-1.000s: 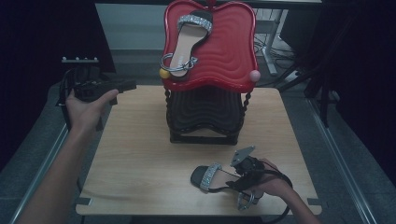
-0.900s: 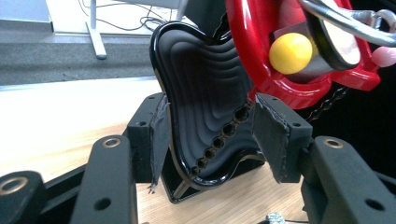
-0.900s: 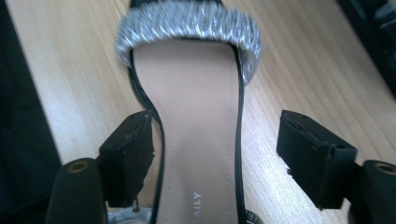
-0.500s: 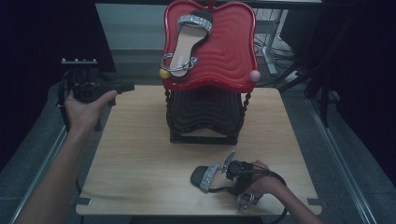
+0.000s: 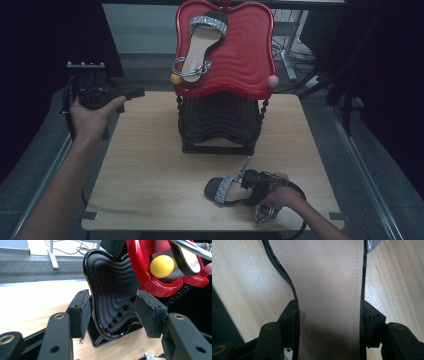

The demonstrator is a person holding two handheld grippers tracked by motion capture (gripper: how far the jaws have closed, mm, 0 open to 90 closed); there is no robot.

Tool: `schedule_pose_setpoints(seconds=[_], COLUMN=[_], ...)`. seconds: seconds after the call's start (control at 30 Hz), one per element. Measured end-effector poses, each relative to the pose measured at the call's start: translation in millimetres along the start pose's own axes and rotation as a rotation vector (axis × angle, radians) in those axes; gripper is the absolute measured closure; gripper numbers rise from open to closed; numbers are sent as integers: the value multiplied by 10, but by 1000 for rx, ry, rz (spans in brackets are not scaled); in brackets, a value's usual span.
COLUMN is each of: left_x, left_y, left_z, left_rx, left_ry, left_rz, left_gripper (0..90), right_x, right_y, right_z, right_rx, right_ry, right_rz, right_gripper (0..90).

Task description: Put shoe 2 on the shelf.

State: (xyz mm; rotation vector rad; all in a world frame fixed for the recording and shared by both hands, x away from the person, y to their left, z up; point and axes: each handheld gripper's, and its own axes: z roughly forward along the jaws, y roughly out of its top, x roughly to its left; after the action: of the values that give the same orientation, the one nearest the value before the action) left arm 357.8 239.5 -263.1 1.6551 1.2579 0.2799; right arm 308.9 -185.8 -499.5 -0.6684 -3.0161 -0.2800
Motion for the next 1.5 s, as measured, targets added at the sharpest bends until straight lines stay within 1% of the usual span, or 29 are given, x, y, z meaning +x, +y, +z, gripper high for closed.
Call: schedule_pose_setpoints(seconds=[0.07,0.17,0.23,0.27,0.3,0.4,0.43,0.47,0.53,0.63,0.77,0.93,1.0,1.03,1.07,1.13,1.23,1.33,1.47,1.5], left_x=[0,3,17,20,23,25,25,27,26,26,14,-8,-16,-16,-22,-31,-34,-26,-9,-9], left_y=[8,15,19,19,19,18,18,18,18,19,20,38,50,50,61,72,88,92,92,92], left_z=[-5,-12,-26,-31,-38,-50,-50,-53,-50,-35,-12,2,6,6,10,17,26,32,34,34], left_rx=[1,1,1,-1,-1,2,2,3,3,3,5,8,11,11,10,11,11,10,11,11], left_ry=[1,4,9,10,11,16,16,17,18,16,15,15,18,18,16,19,17,18,21,21], left_rz=[2,2,1,0,0,1,1,2,1,1,4,8,11,11,12,13,17,17,15,15], left_gripper=[463,463,463,463,463,463,463,463,463,463,463,463,463,463,463,463,463,463,463,463], right_x=[-46,-121,-162,-181,-210,-311,-311,-395,-483,-617,-760,-945,-1020,-1020,-1098,-1177,-1283,-1371,-1472,-1472], right_y=[-25,-88,-145,-180,-225,-407,-407,-560,-721,-951,-1206,-1476,-1561,-1561,-1632,-1679,-1703,-1669,-1585,-1585], right_z=[-19,-91,-180,-230,-278,-421,-421,-507,-583,-690,-836,-1012,-1093,-1093,-1185,-1292,-1495,-1724,-2020,-2020], right_rx=[-24,-73,-123,-149,-178,-246,-246,-283,-317,-366,-423,-494,-520,-520,-553,-584,-624,-645,-686,-686], right_ry=[31,95,133,153,169,205,205,217,208,202,199,198,195,195,196,193,176,152,149,149], right_rz=[47,97,134,162,172,226,226,272,317,364,434,508,530,530,558,584,604,620,639,639], right_gripper=[426,427,427,427,427,426,426,427,427,427,427,427,427,427,427,427,427,427,427,427])
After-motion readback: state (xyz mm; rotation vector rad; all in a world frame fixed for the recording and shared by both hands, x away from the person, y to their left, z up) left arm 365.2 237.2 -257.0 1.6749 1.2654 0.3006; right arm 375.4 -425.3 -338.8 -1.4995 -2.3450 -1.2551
